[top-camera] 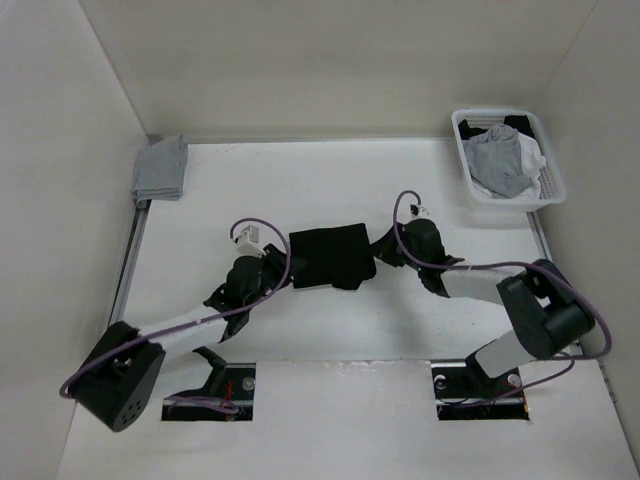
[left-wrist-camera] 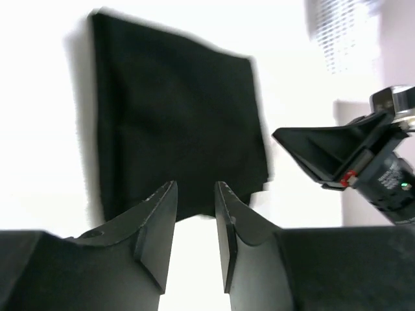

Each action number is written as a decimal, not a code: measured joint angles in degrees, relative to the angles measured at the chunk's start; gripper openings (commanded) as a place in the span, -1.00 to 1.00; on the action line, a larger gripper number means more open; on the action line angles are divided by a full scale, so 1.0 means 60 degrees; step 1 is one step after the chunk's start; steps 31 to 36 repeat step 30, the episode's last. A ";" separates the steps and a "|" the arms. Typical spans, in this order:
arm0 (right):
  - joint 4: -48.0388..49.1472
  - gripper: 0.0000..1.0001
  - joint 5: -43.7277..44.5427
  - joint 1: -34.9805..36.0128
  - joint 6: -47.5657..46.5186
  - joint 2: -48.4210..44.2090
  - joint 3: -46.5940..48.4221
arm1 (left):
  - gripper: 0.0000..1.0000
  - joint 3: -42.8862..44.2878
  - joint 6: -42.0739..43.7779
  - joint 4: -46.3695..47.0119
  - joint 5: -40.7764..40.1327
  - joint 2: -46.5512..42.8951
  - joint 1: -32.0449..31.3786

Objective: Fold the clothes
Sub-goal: Fold the tank top

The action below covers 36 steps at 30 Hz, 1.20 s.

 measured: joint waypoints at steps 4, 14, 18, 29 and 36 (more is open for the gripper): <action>-0.0841 -0.35 0.0106 -0.0076 -0.0415 -0.1421 0.0193 | -0.32 0.0423 0.0543 -0.1173 -0.0477 -0.1370 -0.0022; -0.0987 -0.05 0.2605 -0.0331 -0.1676 -0.3592 0.0346 | -0.09 0.1632 0.1756 -0.4517 -0.1876 -0.1978 0.1956; -0.0892 -0.03 0.3366 -0.0463 -0.1654 -0.3544 -0.0667 | -0.10 0.1614 0.1829 -0.5344 -0.1985 -0.2080 0.2925; -0.0634 -0.03 0.3475 -0.0812 -0.1541 -0.2798 -0.0889 | -0.09 0.1563 0.1996 -0.5603 -0.2087 -0.1504 0.3107; -0.0634 -0.03 0.3439 -0.0812 -0.1541 -0.2765 -0.0889 | -0.04 0.1563 0.2011 -0.5574 -0.2087 -0.1424 0.3104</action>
